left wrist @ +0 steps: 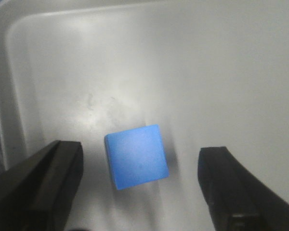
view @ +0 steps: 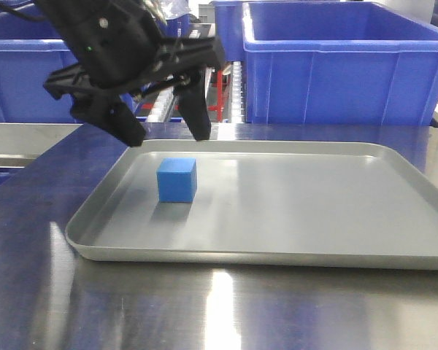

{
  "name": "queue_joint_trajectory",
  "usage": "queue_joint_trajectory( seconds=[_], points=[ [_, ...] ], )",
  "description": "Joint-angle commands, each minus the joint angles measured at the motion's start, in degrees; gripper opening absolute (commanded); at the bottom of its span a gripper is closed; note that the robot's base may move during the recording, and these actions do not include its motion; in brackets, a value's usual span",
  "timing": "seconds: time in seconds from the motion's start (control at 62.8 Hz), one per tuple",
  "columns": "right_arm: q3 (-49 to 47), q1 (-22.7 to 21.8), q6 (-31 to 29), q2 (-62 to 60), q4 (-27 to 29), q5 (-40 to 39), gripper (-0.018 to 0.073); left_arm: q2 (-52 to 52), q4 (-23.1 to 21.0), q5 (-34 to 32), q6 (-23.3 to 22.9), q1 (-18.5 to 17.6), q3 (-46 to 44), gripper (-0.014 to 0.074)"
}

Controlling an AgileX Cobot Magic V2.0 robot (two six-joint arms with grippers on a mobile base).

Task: Sort and place red and blue blocks on shelf
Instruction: 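Lower the open left gripper over the blue cube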

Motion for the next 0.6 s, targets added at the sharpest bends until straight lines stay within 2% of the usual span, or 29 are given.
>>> queue_joint_trajectory(
  seconds=[0.0, 0.589],
  points=[
    [-1.68, -0.41, -0.46, 0.13, -0.51, -4.42, 0.0056, -1.51, -0.51, -3.21, -0.54, -0.56, -1.94, 0.0546],
    [-1.68, -0.41, -0.46, 0.13, -0.51, -4.42, 0.0056, 3.93, -0.51, -4.35, -0.93, -0.68, -2.46, 0.0545]
  ],
)
